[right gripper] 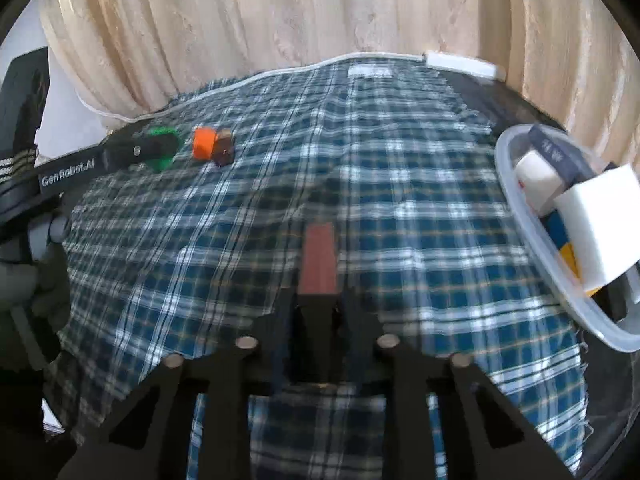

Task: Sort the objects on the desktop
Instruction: 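Drop the lip gloss into the bowl with the right gripper while the left holds the brick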

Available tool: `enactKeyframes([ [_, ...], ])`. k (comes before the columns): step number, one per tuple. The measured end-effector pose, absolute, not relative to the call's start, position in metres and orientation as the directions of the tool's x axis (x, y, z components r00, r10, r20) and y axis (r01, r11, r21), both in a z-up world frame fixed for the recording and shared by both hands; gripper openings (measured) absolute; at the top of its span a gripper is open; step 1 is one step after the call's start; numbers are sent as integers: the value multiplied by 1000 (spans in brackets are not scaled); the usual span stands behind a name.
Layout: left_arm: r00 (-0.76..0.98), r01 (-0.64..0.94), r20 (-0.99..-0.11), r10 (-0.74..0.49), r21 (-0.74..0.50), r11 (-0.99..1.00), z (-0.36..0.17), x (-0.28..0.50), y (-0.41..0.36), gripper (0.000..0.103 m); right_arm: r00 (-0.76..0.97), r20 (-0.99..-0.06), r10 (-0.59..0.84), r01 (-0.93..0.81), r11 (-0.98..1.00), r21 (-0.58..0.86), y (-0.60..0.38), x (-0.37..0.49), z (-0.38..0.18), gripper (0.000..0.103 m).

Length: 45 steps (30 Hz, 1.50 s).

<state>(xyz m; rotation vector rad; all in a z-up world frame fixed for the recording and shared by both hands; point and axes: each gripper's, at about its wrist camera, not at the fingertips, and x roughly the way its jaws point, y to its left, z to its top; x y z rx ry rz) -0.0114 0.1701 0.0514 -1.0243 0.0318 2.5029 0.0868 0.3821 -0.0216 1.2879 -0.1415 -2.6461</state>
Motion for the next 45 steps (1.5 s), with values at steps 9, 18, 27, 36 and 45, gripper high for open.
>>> enactKeyframes([
  [9, -609, -454, -682, 405, -119, -883, 55, -6, 199, 36, -714, -670, -203, 35, -966, 255, 428, 106, 11, 24],
  [18, -575, -522, -690, 440, -104, -847, 56, 1, 239, 36, -821, -567, -70, -121, -948, 294, 495, 134, 55, 24],
  [27, -529, -578, -703, 476, -113, -808, 50, 9, 273, 36, -869, -493, 29, -233, -905, 357, 569, 125, 74, 23],
  [36, -505, -597, -714, 486, -118, -794, 47, 10, 291, 36, -838, -545, 43, -302, -867, 396, 613, 102, 50, 24],
  [45, -481, -632, -714, 508, -119, -766, 49, 7, 313, 36, -834, -549, 64, -321, -865, 386, 615, 106, 42, 27],
])
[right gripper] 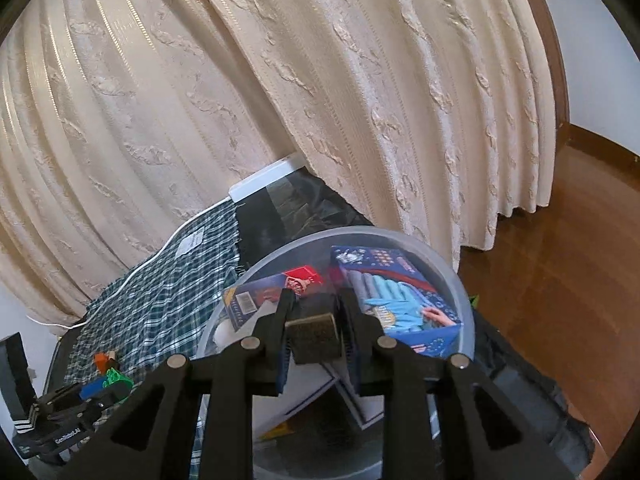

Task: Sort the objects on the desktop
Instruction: 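Drop the lip gloss into the bowl with the right gripper while the left holds the brick, then lower the green brick into the bowl and open the left gripper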

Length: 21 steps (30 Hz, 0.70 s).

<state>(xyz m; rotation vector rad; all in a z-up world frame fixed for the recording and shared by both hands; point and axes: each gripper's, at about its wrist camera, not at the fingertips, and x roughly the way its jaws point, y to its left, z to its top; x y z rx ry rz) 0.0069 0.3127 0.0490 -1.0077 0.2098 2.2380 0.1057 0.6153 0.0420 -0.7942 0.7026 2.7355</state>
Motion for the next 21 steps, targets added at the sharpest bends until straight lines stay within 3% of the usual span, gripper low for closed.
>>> enactKeyframes([
  [5, -464, -657, -707, 534, -130, -743, 54, 6, 327, 36, -846, -526, 91, -322, -873, 366, 610, 114, 50, 39],
  [21, -316, -790, -656, 686, -218, -573, 73, 0, 418, 36, -863, -488, 134, -352, -852, 388, 608, 144, 60, 42],
])
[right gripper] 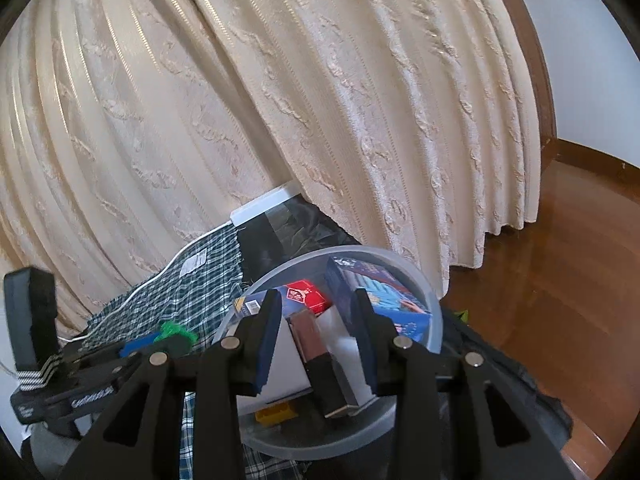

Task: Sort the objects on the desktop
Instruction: 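Lower the green brick into the bowl and open the left gripper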

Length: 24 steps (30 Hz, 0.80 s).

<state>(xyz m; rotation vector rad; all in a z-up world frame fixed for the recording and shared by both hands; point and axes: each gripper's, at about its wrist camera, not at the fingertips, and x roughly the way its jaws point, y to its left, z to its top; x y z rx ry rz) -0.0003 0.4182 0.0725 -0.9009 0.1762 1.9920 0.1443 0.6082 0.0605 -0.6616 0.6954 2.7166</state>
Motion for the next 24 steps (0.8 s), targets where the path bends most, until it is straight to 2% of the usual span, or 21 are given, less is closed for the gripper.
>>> enactKeyframes([
  [11, -259, -789, -673, 693, -267, -554, 61, -20, 463, 36, -846, -517, 130, -375, -835, 402, 616, 146, 48, 43],
  [13, -243, -787, -668, 703, -288, -546, 59, -21, 466, 42, -845, -520, 126, -373, -836, 403, 615, 145, 46, 43],
  [15, -232, -793, -655, 719, -301, -530, 61, -22, 468, 55, -845, -521, 122, -370, -837, 404, 614, 144, 46, 43],
  [17, -224, -800, -640, 735, -310, -514, 63, -20, 468, 61, -845, -521, 122, -368, -839, 400, 612, 145, 46, 43],
  [24, -251, -807, -630, 735, -284, -519, 70, -13, 462, 62, -848, -514, 125, -365, -841, 398, 609, 148, 49, 47],
])
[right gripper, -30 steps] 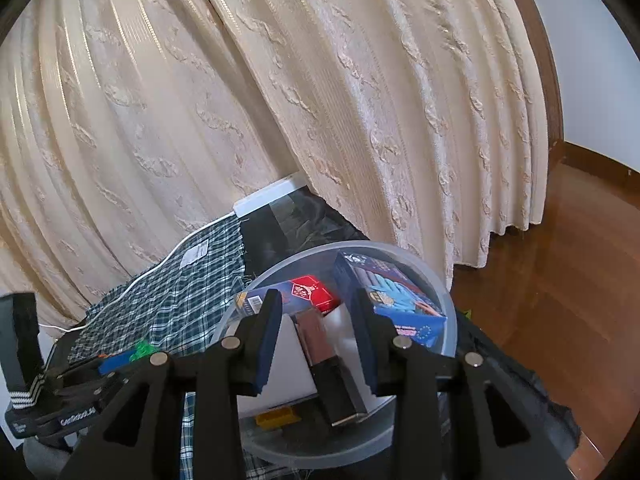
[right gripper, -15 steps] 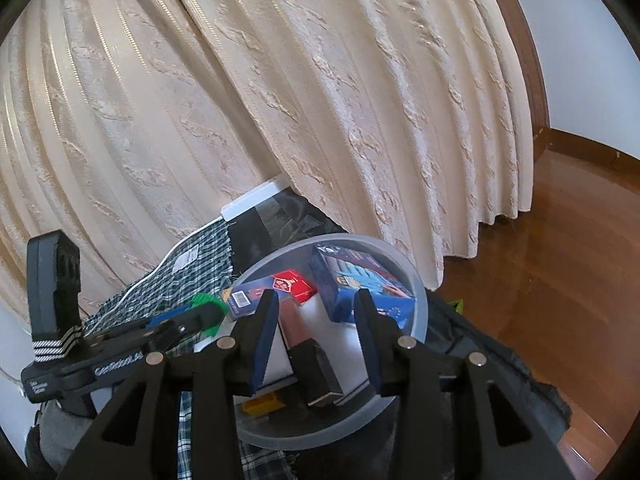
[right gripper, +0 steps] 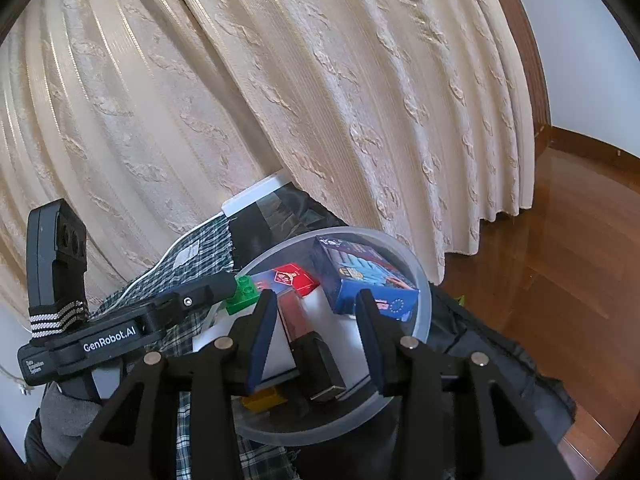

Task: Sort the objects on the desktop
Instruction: 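Lower the green brick into the bowl and open the left gripper, then move the left gripper back toward the orange brick on the bedspread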

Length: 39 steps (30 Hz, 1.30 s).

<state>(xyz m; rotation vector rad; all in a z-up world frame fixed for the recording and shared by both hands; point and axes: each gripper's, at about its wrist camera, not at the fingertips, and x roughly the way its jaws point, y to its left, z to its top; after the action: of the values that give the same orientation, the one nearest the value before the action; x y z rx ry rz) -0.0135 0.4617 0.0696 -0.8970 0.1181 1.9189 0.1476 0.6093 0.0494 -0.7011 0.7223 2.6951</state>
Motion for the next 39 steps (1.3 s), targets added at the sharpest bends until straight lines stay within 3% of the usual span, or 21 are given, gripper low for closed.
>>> enactKeyframes([
  [6, -289, -781, -637, 715, -275, -561, 71, -15, 447, 62, -850, -514, 115, -357, -844, 401, 604, 150, 50, 48],
  [18, -448, -747, -641, 623, -115, -655, 83, -1, 416, 62, -859, -507, 71, -302, -870, 389, 580, 147, 58, 51],
  [39, -546, -649, -660, 516, -57, -759, 75, -8, 343, 62, -862, -507, -32, -183, -911, 370, 522, 124, 66, 56],
])
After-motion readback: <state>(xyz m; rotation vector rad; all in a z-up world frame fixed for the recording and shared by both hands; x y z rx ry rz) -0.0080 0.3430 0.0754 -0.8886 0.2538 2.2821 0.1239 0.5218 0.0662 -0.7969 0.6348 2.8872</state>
